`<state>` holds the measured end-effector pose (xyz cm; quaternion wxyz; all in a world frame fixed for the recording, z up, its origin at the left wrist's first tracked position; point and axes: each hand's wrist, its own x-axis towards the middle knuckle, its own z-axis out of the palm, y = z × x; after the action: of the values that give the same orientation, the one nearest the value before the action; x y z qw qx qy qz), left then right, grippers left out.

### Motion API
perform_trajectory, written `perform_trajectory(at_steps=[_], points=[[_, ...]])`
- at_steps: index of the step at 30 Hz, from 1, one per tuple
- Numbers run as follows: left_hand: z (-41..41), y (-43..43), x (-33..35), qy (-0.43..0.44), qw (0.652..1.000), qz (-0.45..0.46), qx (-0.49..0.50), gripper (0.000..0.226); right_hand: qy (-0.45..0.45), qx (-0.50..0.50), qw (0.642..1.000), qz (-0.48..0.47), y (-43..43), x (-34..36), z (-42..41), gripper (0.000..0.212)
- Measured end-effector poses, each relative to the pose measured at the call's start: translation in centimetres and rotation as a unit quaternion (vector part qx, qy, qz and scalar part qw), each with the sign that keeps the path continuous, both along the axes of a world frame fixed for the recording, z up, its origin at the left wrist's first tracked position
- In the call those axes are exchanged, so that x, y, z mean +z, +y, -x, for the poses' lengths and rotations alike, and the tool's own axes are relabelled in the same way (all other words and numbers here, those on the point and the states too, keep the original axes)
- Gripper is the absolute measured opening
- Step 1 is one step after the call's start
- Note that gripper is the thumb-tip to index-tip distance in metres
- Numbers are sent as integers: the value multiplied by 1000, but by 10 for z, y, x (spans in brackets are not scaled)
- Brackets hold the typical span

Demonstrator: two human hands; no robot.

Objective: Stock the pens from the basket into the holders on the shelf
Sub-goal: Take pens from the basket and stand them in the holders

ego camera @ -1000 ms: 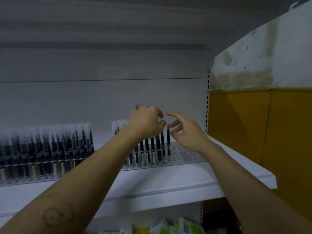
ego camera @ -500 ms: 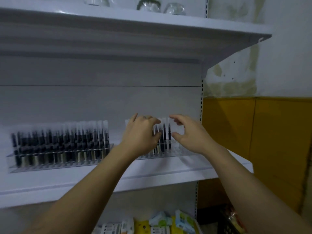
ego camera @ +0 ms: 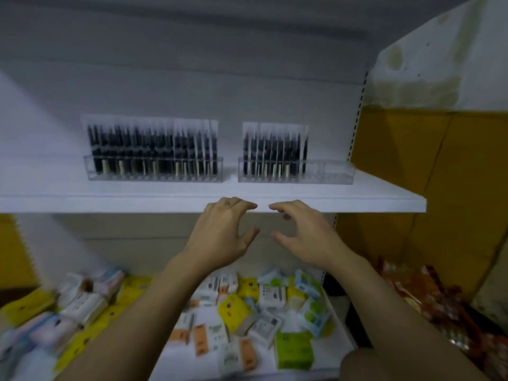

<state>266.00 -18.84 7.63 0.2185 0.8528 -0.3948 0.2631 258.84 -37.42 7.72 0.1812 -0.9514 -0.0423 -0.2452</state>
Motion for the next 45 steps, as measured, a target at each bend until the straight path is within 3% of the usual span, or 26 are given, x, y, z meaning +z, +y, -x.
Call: perform_trajectory(at_steps=[8, 15, 21, 26, 30, 37, 41, 45], points=[[13, 36, -128, 136, 987, -69, 50, 51, 139, -5, 990, -35, 28, -131, 2, 54], [21, 53, -241, 258, 952, -144, 80, 56, 267, 4, 961, -67, 45, -244, -1, 61], [27, 57, -310, 369, 904, -193, 92, 58, 368, -6, 926, -88, 52, -320, 2, 61], [36, 65, -357, 481, 843, -220, 95, 57, 453, -16, 882, -129, 62, -371, 14, 58], [37, 75, -387, 529, 812, -225, 105, 51, 517, -23, 845, -137, 65, -404, 22, 42], [34, 92, -447, 613, 750, -222, 113, 38, 593, -73, 773, -213, 56, -455, 22, 51], [39, 87, -489, 647, 725, -205, 116, 26, 628, -41, 752, -196, 65, -482, 15, 41], [41, 72, -530, 689, 691, -191, 111, 31, 640, -39, 737, -212, 73, -509, 16, 29]])
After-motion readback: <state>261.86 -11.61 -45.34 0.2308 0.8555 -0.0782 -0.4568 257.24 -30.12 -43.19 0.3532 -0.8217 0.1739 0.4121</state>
